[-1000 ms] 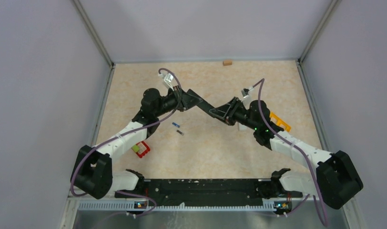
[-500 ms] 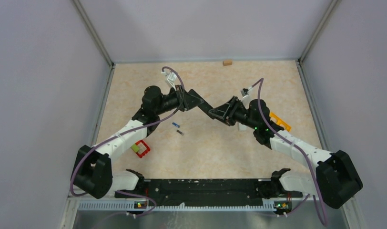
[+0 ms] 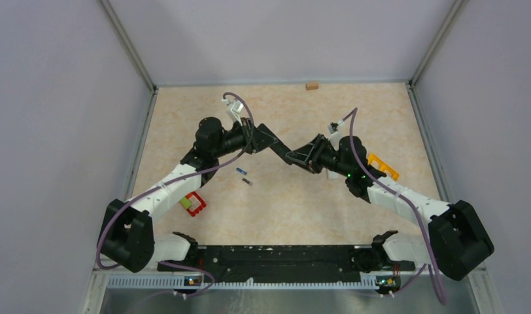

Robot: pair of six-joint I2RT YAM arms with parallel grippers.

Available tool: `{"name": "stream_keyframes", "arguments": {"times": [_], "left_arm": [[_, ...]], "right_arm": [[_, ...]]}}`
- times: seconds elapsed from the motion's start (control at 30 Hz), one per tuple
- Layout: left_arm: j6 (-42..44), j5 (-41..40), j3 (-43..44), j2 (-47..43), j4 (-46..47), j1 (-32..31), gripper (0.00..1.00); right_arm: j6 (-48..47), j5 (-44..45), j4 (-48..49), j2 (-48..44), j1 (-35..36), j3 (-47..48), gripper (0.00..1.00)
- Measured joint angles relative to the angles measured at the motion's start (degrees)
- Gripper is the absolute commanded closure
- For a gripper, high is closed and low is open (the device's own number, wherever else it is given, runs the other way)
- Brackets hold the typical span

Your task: Load the batteries into the remote control

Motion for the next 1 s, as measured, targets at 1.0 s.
{"name": "stream_keyframes", "arguments": {"times": [1.0], "left_arm": [[9.01, -3.96, 0.74, 1.84, -6.73, -0.04, 1.00]], "right_arm": [[3.93, -2.75, 10.05, -0.50, -0.13, -5.46, 1.00]]}}
